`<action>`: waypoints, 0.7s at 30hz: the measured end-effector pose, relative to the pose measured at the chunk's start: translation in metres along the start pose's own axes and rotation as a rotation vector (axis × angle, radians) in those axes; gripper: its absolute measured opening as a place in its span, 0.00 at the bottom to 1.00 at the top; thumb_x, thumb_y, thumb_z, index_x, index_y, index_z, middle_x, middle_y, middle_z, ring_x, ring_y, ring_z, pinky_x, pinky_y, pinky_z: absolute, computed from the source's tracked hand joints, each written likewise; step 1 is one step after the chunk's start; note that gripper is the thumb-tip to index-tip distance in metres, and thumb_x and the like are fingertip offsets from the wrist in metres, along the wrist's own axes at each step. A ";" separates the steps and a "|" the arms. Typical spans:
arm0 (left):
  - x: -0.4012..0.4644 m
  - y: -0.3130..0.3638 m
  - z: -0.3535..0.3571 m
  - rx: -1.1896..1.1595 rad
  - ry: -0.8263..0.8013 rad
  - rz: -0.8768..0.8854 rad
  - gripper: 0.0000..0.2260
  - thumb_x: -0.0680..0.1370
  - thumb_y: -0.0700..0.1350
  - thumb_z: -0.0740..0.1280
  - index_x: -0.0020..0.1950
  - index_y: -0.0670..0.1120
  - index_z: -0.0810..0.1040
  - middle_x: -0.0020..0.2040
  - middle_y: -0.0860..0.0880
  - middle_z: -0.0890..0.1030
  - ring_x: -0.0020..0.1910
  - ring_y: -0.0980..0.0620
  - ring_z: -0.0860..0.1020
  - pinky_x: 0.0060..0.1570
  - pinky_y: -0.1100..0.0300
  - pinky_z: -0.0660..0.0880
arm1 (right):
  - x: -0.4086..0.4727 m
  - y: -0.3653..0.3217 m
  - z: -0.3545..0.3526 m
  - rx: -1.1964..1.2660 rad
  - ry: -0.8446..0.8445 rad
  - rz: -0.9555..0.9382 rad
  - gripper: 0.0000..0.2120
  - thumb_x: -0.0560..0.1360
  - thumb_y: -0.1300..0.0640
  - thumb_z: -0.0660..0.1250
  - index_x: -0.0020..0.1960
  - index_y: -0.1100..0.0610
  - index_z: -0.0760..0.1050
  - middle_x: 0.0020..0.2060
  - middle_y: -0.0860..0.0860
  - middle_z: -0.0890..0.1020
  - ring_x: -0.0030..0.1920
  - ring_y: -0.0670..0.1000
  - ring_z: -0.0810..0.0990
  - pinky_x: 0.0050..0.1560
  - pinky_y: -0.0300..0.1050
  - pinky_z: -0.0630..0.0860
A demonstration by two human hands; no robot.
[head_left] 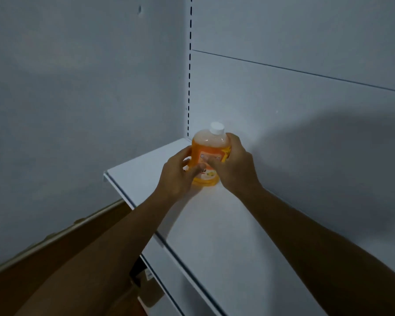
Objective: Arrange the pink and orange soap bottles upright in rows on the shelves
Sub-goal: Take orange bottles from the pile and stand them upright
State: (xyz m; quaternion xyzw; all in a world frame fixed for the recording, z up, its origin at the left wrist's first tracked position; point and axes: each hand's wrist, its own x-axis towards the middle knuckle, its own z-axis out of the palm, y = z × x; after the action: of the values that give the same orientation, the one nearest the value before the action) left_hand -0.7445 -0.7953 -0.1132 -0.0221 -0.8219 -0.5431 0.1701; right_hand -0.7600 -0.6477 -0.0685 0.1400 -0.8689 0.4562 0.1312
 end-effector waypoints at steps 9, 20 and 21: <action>0.069 -0.006 0.014 0.066 0.011 -0.009 0.23 0.77 0.52 0.67 0.70 0.47 0.70 0.65 0.50 0.77 0.60 0.52 0.75 0.59 0.55 0.73 | 0.069 0.019 0.015 -0.006 0.084 0.021 0.31 0.69 0.50 0.77 0.65 0.56 0.65 0.59 0.56 0.77 0.57 0.56 0.78 0.54 0.45 0.76; 0.078 -0.023 0.018 0.142 0.077 -0.063 0.23 0.78 0.53 0.65 0.72 0.48 0.68 0.67 0.49 0.76 0.65 0.47 0.75 0.62 0.54 0.71 | 0.078 0.026 0.032 -0.154 -0.067 -0.050 0.35 0.75 0.59 0.68 0.76 0.51 0.55 0.67 0.56 0.70 0.66 0.56 0.71 0.65 0.55 0.73; 0.077 -0.022 0.018 0.174 0.071 -0.091 0.25 0.78 0.53 0.65 0.74 0.49 0.65 0.69 0.49 0.74 0.67 0.46 0.73 0.63 0.51 0.70 | 0.076 0.026 0.031 -0.125 -0.099 -0.032 0.36 0.75 0.58 0.68 0.76 0.51 0.53 0.68 0.54 0.70 0.67 0.56 0.71 0.64 0.56 0.74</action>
State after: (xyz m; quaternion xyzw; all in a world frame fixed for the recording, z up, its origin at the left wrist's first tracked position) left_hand -0.8264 -0.7992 -0.1156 0.0495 -0.8595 -0.4774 0.1757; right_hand -0.8428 -0.6689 -0.0787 0.1676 -0.8988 0.3914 0.1038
